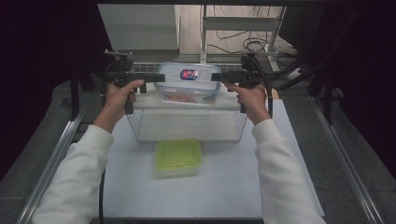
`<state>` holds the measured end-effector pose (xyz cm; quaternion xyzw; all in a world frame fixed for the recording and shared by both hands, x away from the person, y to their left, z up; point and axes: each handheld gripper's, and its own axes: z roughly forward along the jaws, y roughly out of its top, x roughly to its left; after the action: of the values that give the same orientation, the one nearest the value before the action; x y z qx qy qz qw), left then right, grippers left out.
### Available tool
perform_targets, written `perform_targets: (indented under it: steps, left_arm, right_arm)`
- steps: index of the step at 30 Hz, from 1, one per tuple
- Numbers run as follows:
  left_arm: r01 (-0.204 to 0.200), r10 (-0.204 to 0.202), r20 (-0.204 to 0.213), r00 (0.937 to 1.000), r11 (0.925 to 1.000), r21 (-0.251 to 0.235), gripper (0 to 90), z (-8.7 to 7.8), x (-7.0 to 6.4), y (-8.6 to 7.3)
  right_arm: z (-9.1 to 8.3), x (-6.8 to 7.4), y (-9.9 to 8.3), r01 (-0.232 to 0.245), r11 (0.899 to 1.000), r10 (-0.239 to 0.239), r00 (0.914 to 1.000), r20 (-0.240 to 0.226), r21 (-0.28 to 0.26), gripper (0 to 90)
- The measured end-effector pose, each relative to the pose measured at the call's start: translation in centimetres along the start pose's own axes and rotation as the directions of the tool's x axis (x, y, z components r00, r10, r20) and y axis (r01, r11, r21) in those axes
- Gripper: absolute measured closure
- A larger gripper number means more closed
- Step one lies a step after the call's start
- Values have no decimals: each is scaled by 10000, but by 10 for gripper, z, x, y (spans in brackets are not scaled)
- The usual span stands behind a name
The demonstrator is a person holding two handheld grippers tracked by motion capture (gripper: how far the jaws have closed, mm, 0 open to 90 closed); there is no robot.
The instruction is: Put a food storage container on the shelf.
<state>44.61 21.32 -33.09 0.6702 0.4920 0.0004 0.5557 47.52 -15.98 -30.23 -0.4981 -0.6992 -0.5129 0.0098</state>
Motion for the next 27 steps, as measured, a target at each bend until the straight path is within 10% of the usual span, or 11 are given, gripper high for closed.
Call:
perform_targets:
  steps: [8,17,27]
  left_arm:
    - [-1002,1006,-397,9941,9949,122,235,-11,-17,-5]
    - [-1213,1212,83,9926,9925,120,230,-37,-39,-27]
    - [-1523,1518,143,9883,9875,404,234,-41,-46,-56]
  right_arm:
    - [-20,2,-2,189,9990,-199,9995,-253,-411,405]
    - [-46,8,-35,1921,9813,-1905,9773,-926,89,818]
    - [-12,23,-59,3010,9487,-2896,9501,-1160,972,887]
